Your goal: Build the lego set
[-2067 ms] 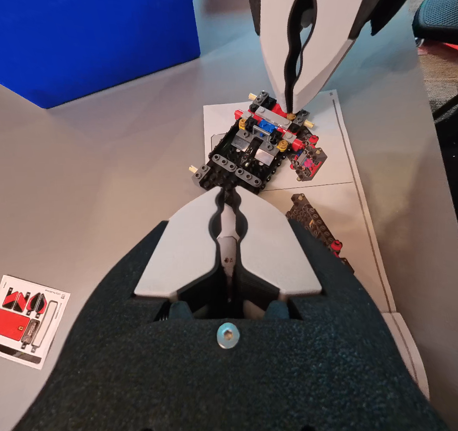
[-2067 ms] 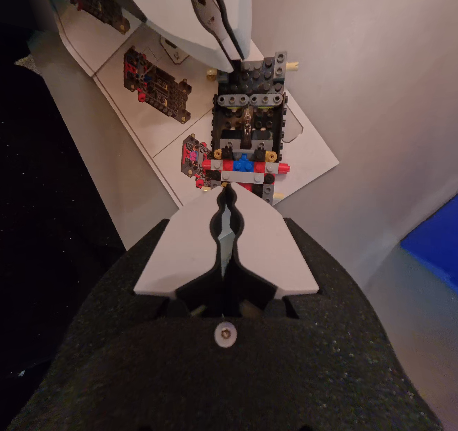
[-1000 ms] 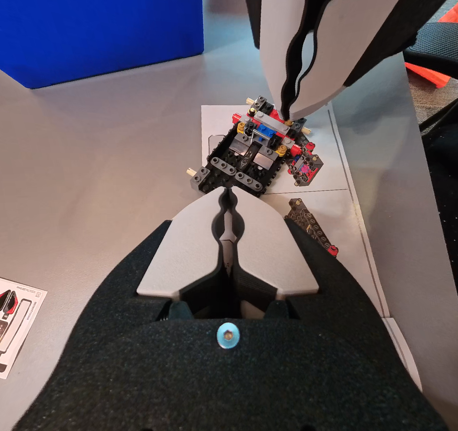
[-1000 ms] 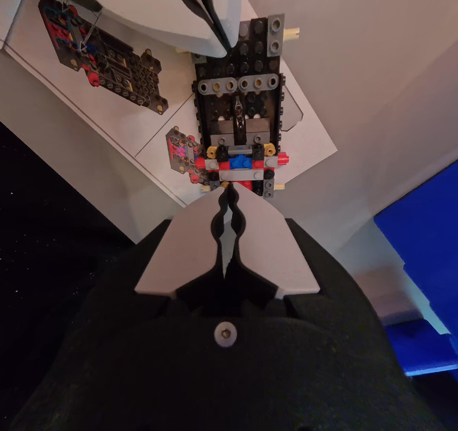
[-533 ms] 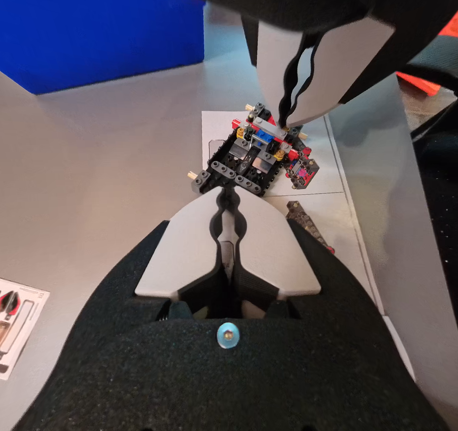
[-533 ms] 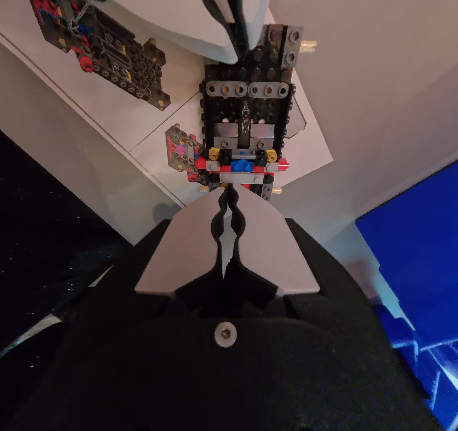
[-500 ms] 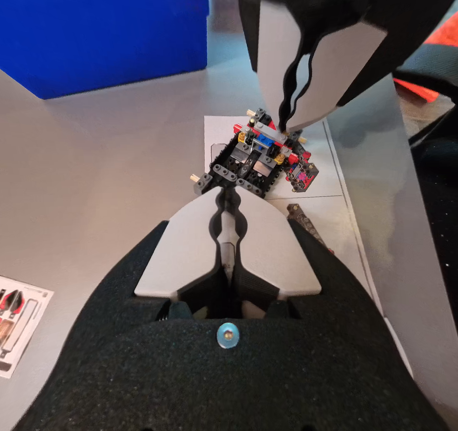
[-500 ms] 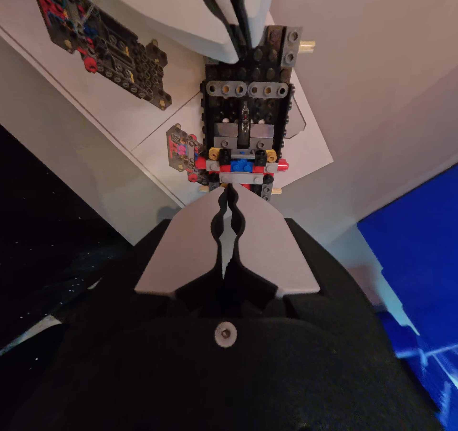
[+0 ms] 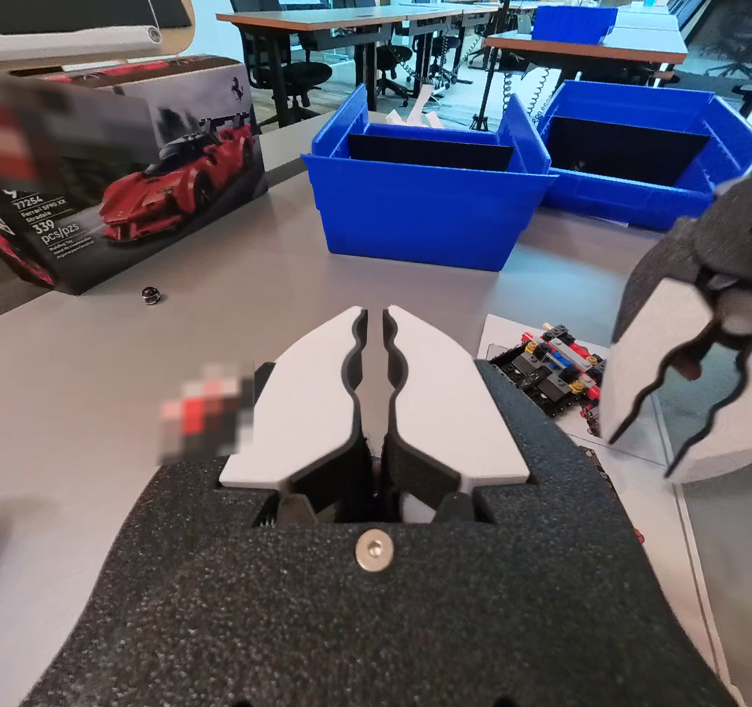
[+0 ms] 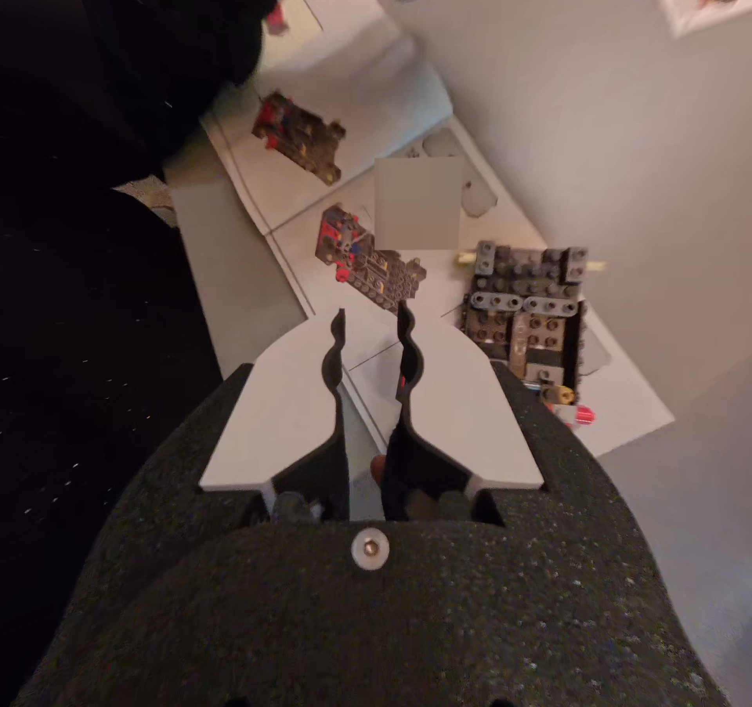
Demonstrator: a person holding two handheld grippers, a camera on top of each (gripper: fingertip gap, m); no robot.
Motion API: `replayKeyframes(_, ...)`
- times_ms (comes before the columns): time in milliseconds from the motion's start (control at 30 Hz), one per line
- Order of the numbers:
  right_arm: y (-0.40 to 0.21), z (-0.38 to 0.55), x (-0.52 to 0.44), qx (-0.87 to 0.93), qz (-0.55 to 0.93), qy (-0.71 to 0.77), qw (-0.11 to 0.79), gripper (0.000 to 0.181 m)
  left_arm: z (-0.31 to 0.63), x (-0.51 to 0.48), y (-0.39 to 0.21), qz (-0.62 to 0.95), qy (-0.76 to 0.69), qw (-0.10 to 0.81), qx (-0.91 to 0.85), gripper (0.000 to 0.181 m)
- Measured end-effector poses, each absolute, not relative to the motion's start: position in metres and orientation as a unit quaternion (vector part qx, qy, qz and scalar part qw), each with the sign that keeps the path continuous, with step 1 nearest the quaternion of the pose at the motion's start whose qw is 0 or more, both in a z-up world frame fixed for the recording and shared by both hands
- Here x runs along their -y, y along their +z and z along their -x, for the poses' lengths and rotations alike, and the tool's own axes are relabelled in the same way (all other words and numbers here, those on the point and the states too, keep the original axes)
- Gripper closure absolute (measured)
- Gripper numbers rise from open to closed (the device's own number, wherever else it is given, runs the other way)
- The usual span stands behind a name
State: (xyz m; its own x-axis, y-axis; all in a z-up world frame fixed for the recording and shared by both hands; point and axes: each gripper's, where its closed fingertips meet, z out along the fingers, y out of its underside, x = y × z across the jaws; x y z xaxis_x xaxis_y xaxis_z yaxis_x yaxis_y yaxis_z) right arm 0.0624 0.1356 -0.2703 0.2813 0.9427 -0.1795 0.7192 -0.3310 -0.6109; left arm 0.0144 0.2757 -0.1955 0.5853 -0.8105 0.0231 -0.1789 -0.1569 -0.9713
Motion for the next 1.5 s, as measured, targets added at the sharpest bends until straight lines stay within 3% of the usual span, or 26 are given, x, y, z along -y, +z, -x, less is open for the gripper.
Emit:
replayKeyframes(300, -0.288, -0.063, -0.179, 0.487, 0.808, 0.232, 0.237, 0.152, -0.023, -0.27, -0.2, 0.7, -0.283, 0.535, -0.379, 0.174)
replayKeyframes(467, -0.289, -0.051, -0.183, 0.524, 0.79, 0.212, 0.239, 0.17, -0.024, -0.269, -0.2, 0.7, -0.288, 0.533, -0.379, 0.174)
replayKeyframes(867, -0.291, -0.046, -0.185, 0.543, 0.784, 0.202, 0.224, 0.174, -0.025, -0.268, -0.203, 0.703, -0.287, 0.526, -0.384, 0.174)
replayKeyframes(1067, -0.252, -0.085, -0.189, 0.481, 0.792, 0.248, 0.282, 0.174, -0.036, -0.256, -0.208, 0.688, -0.298, 0.508, -0.425, 0.174)
replayKeyframes(1200, -0.245, -0.159, -0.216, 0.402, 0.835, 0.188, 0.325, 0.174, -0.052, -0.24, -0.225, 0.681, -0.29, 0.466, -0.486, 0.173)
replayKeyframes(1500, -0.28, -0.156, -0.219, 0.433, 0.833, 0.196, 0.282, 0.175, -0.067, -0.224, -0.238, 0.65, -0.258, 0.447, -0.557, 0.172)
